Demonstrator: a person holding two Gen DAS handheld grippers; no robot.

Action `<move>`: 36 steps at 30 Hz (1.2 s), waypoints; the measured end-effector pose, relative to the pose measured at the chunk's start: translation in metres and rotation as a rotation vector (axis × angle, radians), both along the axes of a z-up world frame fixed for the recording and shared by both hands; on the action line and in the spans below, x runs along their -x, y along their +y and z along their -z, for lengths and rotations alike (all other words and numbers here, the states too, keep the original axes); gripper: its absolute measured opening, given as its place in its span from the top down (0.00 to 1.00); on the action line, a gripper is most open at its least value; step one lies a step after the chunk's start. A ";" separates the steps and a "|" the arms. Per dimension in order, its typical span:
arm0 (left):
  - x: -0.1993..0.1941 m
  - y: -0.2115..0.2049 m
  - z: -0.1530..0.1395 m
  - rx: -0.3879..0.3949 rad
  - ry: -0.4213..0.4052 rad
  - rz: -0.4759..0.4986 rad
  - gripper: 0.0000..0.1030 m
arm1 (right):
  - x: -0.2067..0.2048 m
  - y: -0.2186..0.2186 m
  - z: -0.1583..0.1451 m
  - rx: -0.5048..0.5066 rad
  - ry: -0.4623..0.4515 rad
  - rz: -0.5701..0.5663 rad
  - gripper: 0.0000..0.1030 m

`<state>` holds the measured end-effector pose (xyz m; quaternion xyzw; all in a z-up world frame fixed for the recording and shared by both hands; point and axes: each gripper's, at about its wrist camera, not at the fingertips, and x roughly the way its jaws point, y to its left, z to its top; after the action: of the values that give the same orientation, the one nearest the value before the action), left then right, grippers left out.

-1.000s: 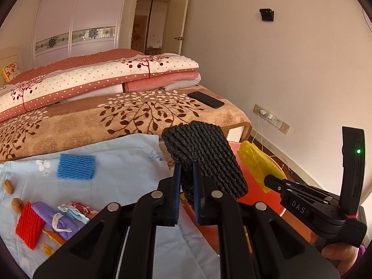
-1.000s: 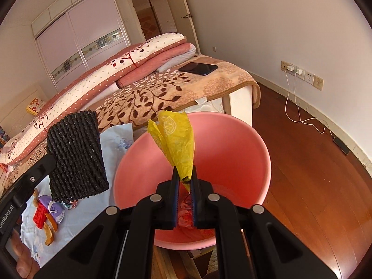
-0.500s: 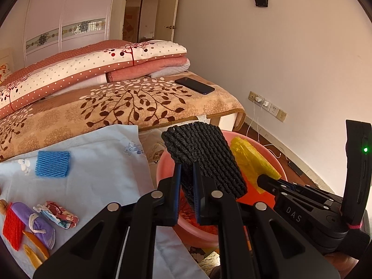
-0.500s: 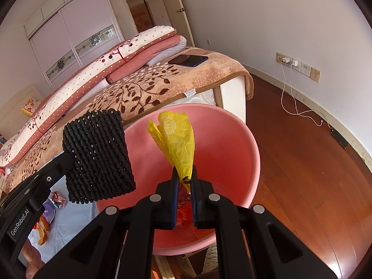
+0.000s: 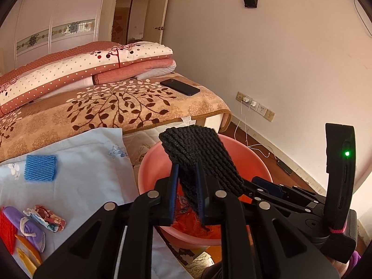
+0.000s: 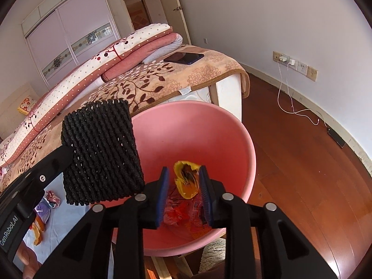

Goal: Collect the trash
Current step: 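Open the right tool to drop the yellow bag while the left tool releases the black sleeve, then move both open tools back over the orange peels on the sheet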

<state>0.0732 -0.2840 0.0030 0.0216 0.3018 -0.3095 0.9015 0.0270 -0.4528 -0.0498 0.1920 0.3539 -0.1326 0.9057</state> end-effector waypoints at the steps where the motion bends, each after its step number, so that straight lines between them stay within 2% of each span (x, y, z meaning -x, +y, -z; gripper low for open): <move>1: 0.000 0.001 0.000 0.007 0.004 0.002 0.75 | 0.000 0.000 0.000 0.003 -0.001 -0.002 0.65; 2: -0.001 0.002 0.000 0.013 0.007 0.001 0.69 | 0.000 0.001 0.000 0.006 0.000 -0.002 0.62; 4: -0.002 0.003 -0.001 0.024 0.018 0.002 0.67 | 0.000 0.001 0.000 0.006 0.002 -0.003 0.60; 17: -0.004 0.032 -0.014 0.065 0.016 -0.055 0.67 | 0.007 0.011 -0.011 0.009 -0.028 -0.016 0.59; 28: 0.002 0.092 -0.023 0.041 -0.001 -0.184 0.67 | 0.011 0.067 -0.034 0.037 -0.127 -0.163 0.59; 36: 0.013 0.153 -0.024 0.010 -0.023 -0.286 0.67 | 0.009 0.114 -0.039 0.030 -0.145 -0.270 0.59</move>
<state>0.0602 -0.1309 0.0271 -0.0224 0.2898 -0.1791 0.9399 0.0184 -0.3389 -0.0112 0.1380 0.3081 -0.0006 0.9413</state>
